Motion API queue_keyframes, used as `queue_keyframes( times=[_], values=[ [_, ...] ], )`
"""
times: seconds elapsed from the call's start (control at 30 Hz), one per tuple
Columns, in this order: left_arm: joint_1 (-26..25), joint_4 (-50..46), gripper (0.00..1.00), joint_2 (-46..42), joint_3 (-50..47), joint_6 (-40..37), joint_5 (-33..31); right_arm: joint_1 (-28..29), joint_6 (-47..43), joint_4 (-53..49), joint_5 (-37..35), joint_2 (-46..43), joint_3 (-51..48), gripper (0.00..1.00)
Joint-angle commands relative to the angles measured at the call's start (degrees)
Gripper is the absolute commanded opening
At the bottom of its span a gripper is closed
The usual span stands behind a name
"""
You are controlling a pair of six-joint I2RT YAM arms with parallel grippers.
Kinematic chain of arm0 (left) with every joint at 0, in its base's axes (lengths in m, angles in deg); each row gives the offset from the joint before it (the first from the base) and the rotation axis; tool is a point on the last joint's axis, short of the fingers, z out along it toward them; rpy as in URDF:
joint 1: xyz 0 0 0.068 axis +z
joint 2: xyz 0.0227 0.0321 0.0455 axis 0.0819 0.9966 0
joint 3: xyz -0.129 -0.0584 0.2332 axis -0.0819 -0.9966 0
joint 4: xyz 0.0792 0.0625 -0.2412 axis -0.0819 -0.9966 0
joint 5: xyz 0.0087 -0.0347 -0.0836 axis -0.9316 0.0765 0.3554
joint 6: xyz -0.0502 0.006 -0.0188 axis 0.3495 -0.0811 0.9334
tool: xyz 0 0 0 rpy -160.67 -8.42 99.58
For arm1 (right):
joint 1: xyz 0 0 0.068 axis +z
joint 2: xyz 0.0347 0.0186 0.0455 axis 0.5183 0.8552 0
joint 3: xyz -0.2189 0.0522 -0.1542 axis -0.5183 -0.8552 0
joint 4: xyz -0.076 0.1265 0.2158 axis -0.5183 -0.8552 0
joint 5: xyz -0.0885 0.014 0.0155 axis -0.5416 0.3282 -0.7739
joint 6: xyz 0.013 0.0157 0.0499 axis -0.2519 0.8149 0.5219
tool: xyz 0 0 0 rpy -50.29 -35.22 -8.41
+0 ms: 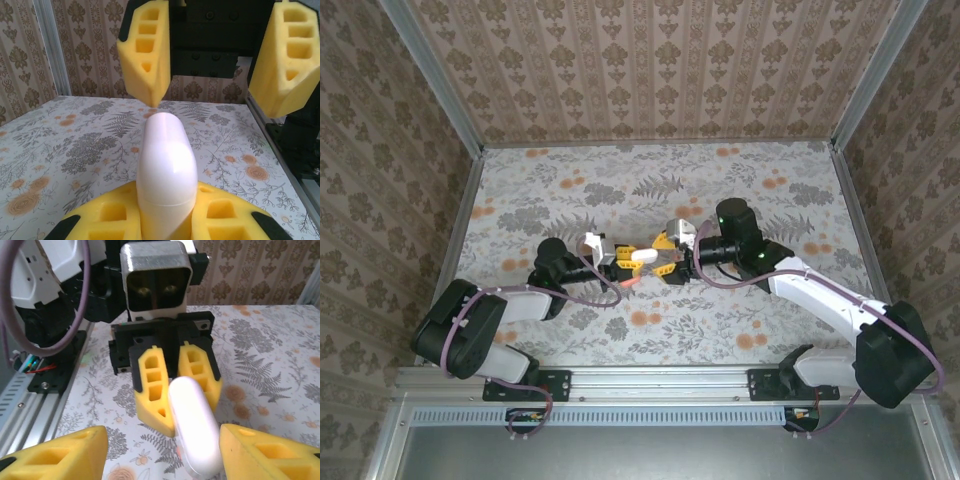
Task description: Insert wireless bluetooth earbuds into charging case
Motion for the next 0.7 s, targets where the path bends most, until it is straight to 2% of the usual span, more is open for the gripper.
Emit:
queue_keyframes(
  times=[0.0,0.1,0.17,0.23,0.37,0.5,0.6,0.67],
  values=[
    [0.0,2.3,0.02,0.6,1.8,1.1,1.7,-0.2,-2.1,-0.6,-3.7,2.0,0.8,0.63],
    [-0.2,3.1,0.02,0.9,2.0,1.5,2.2,0.0,-4.6,-2.5,-2.0,5.0,3.1,0.63],
    [-0.2,3.2,0.02,1.0,2.0,1.7,2.2,0.2,-5.9,-2.4,-0.2,6.3,3.7,0.58],
    [-0.3,3.3,0.02,0.9,1.8,1.6,2.1,0.2,-6.6,-1.8,1.4,6.9,3.7,0.51],
    [-0.4,2.9,0.02,0.5,1.6,1.5,1.7,0.3,-7.6,-1.3,2.9,6.7,3.2,0.28],
    [-0.4,2.1,0.03,0.1,1.5,1.0,1.3,0.2,-8.7,-3.2,2.9,6.1,3.3,0.17],
    [-0.4,0.7,0.10,-0.5,1.4,0.2,0.7,0.0,-9.3,-5.2,2.8,5.8,3.7,0.16],
    [-0.4,-0.9,0.19,-1.2,1.3,-0.7,-0.1,-0.6,-9.5,-7.8,2.7,5.3,4.3,0.16]
  ],
)
